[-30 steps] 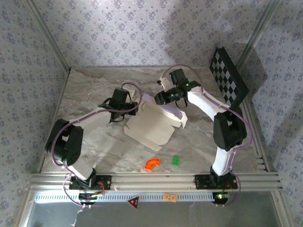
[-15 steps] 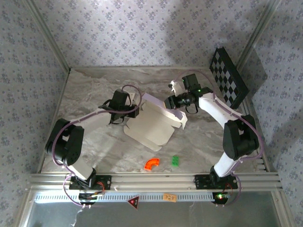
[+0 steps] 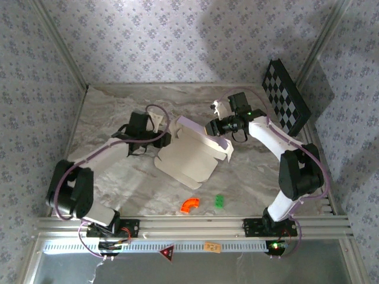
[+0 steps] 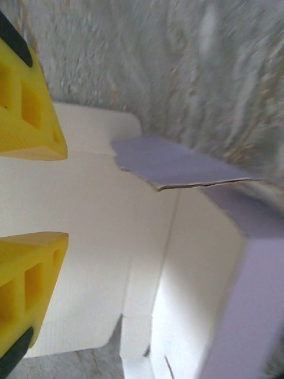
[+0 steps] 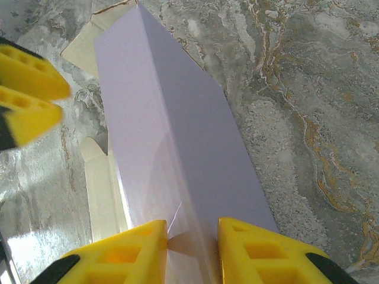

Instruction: Fold the paper box

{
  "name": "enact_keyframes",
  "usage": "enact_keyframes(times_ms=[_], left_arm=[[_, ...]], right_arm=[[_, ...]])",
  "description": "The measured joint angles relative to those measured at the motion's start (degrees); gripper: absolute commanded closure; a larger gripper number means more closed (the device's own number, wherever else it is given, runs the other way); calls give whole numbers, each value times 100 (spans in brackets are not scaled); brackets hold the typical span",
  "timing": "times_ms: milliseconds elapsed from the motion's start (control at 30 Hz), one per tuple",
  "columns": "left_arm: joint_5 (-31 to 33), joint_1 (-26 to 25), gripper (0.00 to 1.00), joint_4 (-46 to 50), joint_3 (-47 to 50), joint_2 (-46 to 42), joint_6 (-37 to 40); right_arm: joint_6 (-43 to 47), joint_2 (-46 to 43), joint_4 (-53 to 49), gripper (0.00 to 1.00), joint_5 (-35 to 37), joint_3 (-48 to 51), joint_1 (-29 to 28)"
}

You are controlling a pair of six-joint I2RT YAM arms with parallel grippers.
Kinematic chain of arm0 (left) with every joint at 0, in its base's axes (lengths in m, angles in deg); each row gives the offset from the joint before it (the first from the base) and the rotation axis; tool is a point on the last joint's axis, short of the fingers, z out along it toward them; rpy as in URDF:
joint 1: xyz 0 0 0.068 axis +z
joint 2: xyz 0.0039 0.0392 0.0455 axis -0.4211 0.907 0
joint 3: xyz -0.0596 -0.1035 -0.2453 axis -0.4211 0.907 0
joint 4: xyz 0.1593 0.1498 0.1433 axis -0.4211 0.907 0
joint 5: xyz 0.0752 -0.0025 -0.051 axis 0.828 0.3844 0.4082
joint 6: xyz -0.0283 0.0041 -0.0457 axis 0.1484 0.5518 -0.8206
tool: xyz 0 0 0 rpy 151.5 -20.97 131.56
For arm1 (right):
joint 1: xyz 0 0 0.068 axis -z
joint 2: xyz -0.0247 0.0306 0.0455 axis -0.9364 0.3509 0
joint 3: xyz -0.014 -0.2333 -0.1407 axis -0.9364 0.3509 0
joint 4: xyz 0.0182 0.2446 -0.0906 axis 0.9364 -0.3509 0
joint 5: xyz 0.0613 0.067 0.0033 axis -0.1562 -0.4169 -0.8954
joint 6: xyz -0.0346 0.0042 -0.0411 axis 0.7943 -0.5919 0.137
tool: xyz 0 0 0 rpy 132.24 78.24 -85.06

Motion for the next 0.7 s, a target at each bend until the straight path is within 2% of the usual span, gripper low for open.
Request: enact_keyframes(times_ms=[100, 200, 400, 567, 700], left_arm=[[44, 210, 56, 9, -39, -256, 205], [55, 417, 56, 24, -221, -116, 588], [-313, 750, 56, -26, -822, 1108, 1381], [-1097, 935, 53, -105, -1172, 1982, 1930], [-1690, 953, 53, -70, -1609, 2293, 2420]], right_arm=[[2, 0, 0, 71, 0, 0, 0], [39, 0, 0, 72, 2, 0, 0], [44, 0, -2, 72, 2, 0, 0], [61, 2, -2, 73, 0, 0, 0], [81, 2, -4, 74, 0, 0, 2]])
